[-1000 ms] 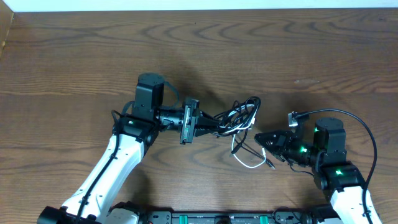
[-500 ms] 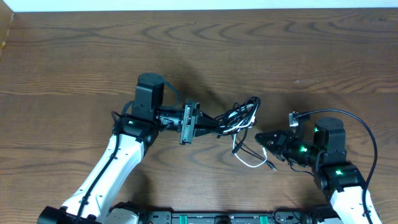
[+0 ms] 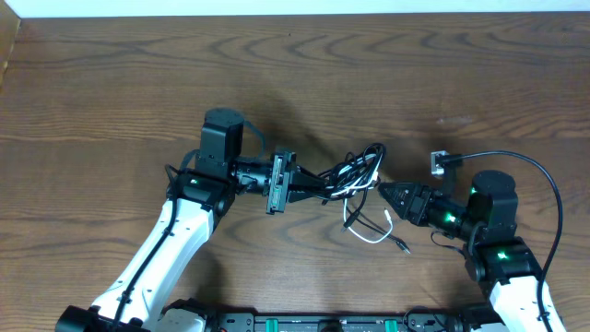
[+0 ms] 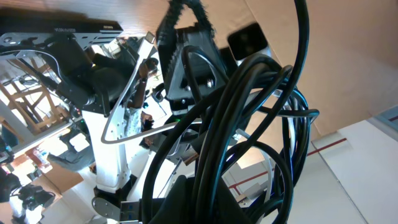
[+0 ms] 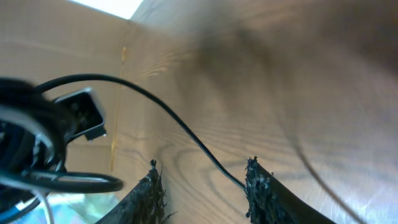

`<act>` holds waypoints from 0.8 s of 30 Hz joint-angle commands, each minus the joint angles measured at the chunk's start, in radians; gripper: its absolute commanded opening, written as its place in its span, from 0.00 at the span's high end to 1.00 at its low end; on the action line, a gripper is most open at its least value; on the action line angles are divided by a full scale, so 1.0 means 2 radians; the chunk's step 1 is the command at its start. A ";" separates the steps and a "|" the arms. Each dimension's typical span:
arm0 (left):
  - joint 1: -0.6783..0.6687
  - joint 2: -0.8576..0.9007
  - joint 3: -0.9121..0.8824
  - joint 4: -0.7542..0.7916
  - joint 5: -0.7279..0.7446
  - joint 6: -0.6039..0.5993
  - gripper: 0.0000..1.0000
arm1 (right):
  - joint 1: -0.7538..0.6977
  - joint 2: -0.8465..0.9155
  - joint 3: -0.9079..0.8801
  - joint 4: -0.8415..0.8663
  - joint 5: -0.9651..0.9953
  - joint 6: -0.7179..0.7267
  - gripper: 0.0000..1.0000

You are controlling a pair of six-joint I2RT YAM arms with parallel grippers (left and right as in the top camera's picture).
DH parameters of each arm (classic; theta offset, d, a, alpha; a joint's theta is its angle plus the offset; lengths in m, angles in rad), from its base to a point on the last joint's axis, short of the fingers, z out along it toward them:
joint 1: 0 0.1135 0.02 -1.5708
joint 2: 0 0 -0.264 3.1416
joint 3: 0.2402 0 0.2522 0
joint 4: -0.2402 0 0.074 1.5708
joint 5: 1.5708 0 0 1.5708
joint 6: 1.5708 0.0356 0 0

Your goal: Untangle cables

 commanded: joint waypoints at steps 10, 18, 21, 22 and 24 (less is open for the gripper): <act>0.003 0.001 0.010 0.002 -0.202 0.347 0.92 | 0.001 0.000 -0.001 0.060 -0.069 -0.091 0.52; 0.001 0.001 0.010 0.002 -0.395 0.525 0.93 | -0.013 0.000 -0.001 0.065 -0.066 -0.121 0.55; 0.000 0.001 0.010 0.002 -0.413 0.570 0.92 | -0.015 0.000 -0.001 0.076 -0.065 -0.112 0.56; -0.002 0.001 0.010 0.003 -0.413 0.591 0.93 | -0.015 0.000 -0.001 0.083 -0.066 -0.100 0.56; -0.010 0.001 0.010 0.002 -0.413 0.640 0.92 | -0.014 0.000 -0.001 0.098 -0.070 -0.078 0.56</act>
